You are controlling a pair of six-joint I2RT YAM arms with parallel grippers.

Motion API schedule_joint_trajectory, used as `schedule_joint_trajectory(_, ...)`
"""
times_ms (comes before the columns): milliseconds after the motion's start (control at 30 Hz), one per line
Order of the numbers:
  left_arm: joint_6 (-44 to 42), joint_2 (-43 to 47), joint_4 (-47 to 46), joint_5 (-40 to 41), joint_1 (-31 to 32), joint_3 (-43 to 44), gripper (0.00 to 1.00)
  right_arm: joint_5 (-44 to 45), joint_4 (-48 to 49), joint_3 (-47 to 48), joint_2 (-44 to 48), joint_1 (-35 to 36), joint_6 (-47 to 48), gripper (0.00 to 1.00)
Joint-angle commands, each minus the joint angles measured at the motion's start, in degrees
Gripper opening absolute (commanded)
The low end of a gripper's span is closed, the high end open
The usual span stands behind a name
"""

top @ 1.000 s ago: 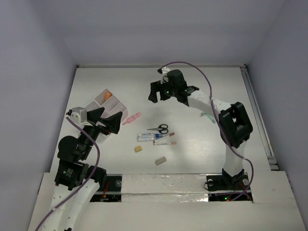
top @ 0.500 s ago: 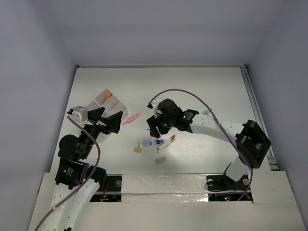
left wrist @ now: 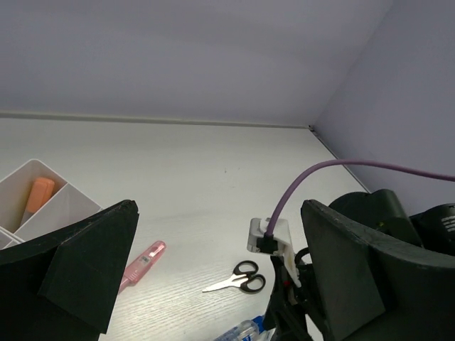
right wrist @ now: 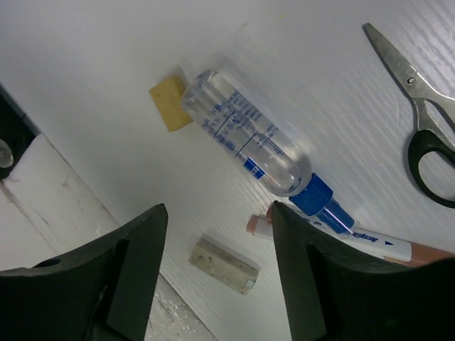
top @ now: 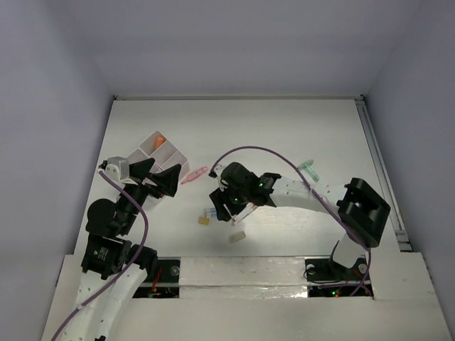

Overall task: Sort the stationery into containers
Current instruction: Pick up the stationery from the center of the board.

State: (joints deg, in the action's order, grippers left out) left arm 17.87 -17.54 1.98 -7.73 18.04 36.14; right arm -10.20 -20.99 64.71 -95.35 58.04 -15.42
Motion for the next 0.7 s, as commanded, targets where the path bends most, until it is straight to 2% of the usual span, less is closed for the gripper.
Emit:
schedule_joint_trajectory(0, -0.2, 0.0, -2.6, -0.2, 0.4, 1.6, 0.99, 1.8, 1.4, 0.2, -2.1, 0.1, -2.6, 0.68)
schedule_joint_trajectory(333, -0.2, 0.1, -2.5, -0.5, 0.4, 1.6, 0.99, 5.7, 1.7, 1.2, -6.9, -1.2, -4.8, 0.73)
schedule_joint_trajectory(400, -0.1, 0.0, -2.5, -0.4, 0.4, 1.5, 0.99, 6.4, 2.2, 1.3, -7.3, -1.7, -5.1, 0.80)
schedule_joint_trajectory(667, -0.1, 0.0, -2.6, -0.4, 0.4, 1.5, 0.99, 7.4, 5.2, 3.6, -9.1, -2.8, -6.7, 0.87)
